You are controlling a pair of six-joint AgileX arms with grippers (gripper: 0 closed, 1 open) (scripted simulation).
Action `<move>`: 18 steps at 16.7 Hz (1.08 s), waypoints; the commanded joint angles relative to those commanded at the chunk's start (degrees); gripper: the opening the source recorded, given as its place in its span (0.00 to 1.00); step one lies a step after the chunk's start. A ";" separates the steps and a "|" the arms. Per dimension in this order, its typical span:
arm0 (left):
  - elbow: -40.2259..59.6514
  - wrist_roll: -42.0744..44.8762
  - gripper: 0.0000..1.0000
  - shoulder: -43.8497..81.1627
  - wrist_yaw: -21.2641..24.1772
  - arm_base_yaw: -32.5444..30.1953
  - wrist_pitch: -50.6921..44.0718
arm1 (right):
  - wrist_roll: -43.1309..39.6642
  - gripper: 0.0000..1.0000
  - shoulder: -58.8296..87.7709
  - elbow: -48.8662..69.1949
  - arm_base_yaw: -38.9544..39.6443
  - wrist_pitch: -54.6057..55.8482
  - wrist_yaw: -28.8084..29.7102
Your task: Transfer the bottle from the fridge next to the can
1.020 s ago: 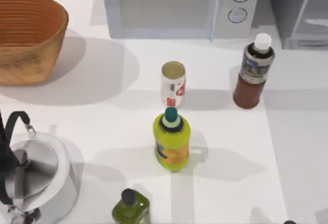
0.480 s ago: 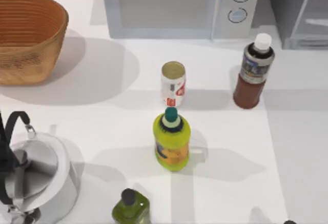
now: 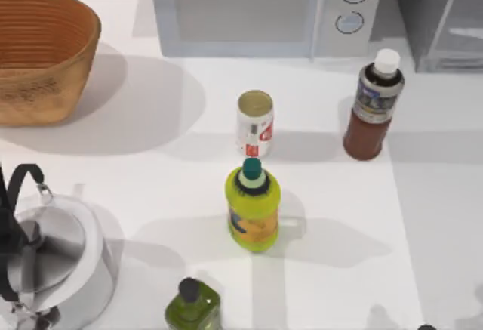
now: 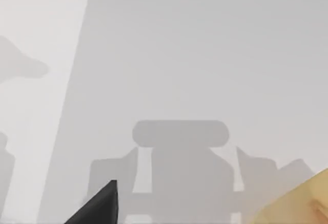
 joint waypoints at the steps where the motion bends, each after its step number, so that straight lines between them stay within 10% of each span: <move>1: 0.00 0.00 1.00 0.00 0.00 0.00 0.00 | -4.17 1.00 3.97 1.76 -4.15 0.28 -2.77; 12: 0.00 0.00 1.00 0.00 0.00 0.00 0.00 | -75.42 1.00 73.88 22.25 -64.38 0.82 -33.46; 18: 0.00 0.00 1.00 0.00 0.00 0.00 0.00 | -98.09 1.00 99.74 29.60 -87.05 -0.56 -42.99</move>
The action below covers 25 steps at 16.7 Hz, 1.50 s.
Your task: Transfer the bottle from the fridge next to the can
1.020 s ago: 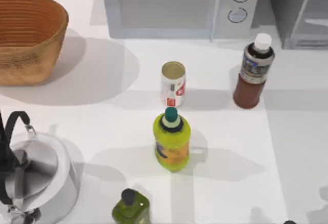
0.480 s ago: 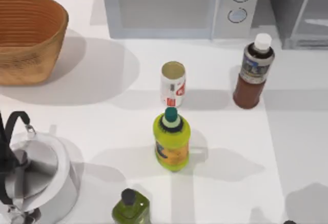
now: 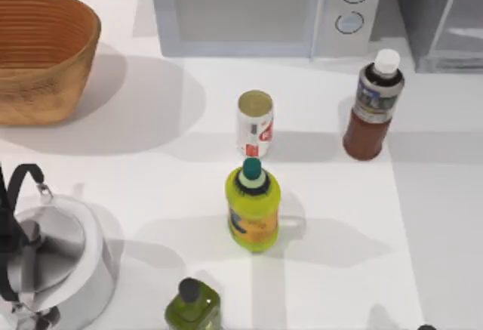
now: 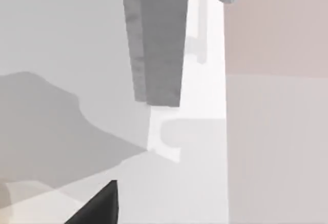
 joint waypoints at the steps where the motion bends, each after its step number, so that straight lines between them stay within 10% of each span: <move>1: 0.00 0.00 1.00 0.00 0.00 0.00 0.00 | -1.74 1.00 2.25 0.69 -1.78 -0.21 -0.89; 13: 0.00 0.00 1.00 0.00 0.00 0.00 0.00 | 2.01 1.00 5.66 1.51 0.25 5.04 -1.35; 25: 0.00 0.00 1.00 0.00 0.00 0.00 0.00 | 60.63 1.00 6.78 0.36 34.95 52.02 7.45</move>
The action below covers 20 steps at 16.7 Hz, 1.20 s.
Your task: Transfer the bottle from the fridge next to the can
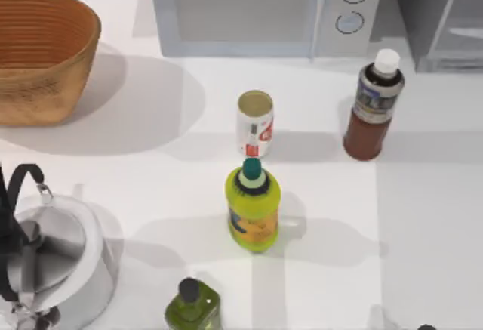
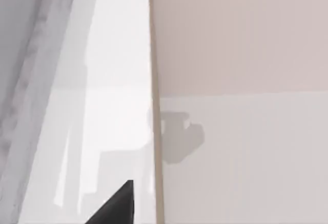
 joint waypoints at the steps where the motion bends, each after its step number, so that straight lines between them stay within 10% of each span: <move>1: 0.00 0.00 1.00 0.00 0.00 0.00 0.00 | 4.03 1.00 0.01 -0.10 2.71 3.70 0.66; 13: 0.00 0.00 1.00 0.00 0.00 0.00 0.00 | 15.73 1.00 -0.63 -0.92 11.51 15.03 3.29; 20: 0.00 0.00 1.00 0.00 0.00 0.00 0.00 | 29.47 1.00 -4.13 -6.88 32.06 22.16 18.93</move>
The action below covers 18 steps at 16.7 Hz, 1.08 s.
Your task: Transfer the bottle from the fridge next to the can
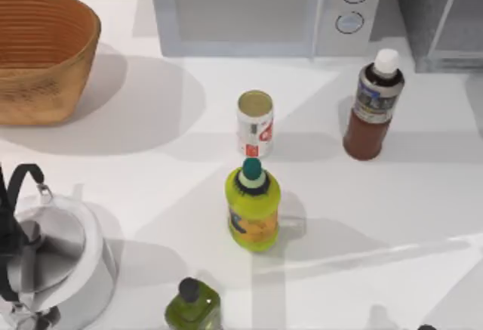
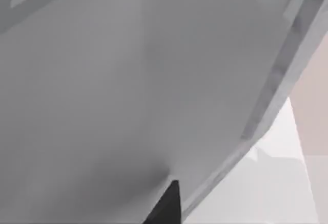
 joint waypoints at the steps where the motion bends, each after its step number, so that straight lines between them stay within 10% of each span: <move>1: 0.00 0.00 1.00 0.00 0.00 0.00 0.00 | 2.74 1.00 -0.86 -1.27 4.57 1.46 3.29; 9: 0.00 0.00 1.00 0.00 0.00 0.00 0.00 | 20.41 1.00 -7.58 -9.94 30.56 11.08 24.70; 18: 0.00 0.00 1.00 0.00 0.00 0.00 0.00 | 21.08 1.00 -4.11 -6.35 30.45 10.60 25.67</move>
